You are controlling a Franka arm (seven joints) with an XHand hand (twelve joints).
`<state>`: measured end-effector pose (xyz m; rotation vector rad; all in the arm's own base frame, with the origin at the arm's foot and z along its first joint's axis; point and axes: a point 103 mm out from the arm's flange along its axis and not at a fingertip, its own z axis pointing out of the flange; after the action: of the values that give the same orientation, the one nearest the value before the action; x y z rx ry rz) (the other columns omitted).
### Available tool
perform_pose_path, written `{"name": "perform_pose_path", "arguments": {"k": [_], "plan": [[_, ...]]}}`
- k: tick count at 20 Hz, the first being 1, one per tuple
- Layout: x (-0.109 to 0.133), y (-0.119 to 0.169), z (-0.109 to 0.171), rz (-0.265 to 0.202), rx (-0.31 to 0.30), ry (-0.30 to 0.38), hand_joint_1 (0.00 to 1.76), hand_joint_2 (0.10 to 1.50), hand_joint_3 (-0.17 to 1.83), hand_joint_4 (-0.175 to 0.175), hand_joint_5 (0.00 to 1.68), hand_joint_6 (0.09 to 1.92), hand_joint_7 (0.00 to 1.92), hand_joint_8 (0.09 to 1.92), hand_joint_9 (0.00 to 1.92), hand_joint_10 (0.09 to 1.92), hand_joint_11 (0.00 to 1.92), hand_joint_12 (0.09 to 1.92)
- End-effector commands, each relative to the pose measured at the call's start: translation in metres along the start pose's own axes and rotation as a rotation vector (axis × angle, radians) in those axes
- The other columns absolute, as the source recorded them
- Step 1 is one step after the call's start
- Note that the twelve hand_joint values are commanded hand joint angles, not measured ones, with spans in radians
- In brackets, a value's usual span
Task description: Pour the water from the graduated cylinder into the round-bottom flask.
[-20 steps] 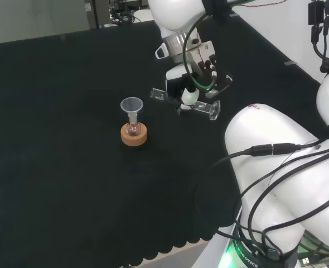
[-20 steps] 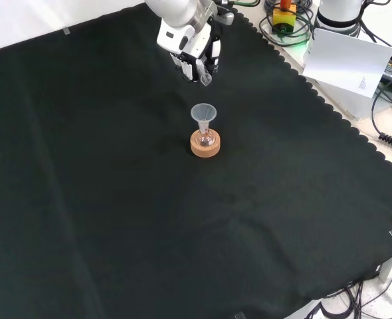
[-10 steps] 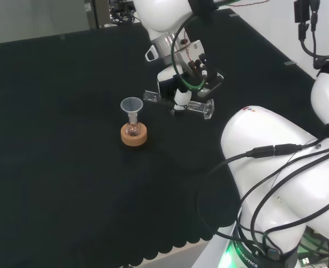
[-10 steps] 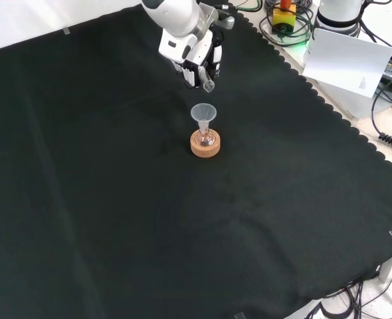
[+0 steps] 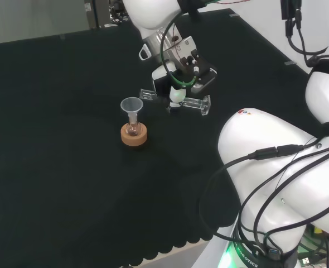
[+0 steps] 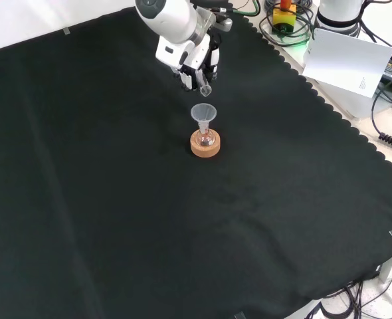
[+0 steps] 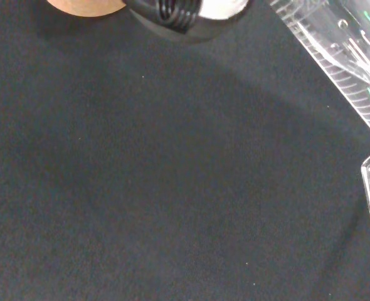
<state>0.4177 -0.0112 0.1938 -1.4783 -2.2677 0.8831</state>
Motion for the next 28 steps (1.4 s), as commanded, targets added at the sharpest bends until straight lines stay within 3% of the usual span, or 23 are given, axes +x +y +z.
{"name": "perform_pose_path", "arguments": {"k": [1,19,28], "plan": [[-0.004,0.004,-0.004,0.016,0.06,-0.012,1.3,1.01,0.0,-0.175,1.2,0.63,1.26,0.59,1.69,0.09,1.28,0.74],[0.014,0.008,-0.019,0.056,0.164,-0.115,1.3,1.01,0.0,-0.175,1.2,0.63,1.26,0.59,1.7,0.09,1.28,0.73],[0.017,0.004,-0.027,0.068,0.192,-0.134,1.3,1.01,0.0,-0.175,1.2,0.63,1.26,0.59,1.7,0.09,1.27,0.73]]}}
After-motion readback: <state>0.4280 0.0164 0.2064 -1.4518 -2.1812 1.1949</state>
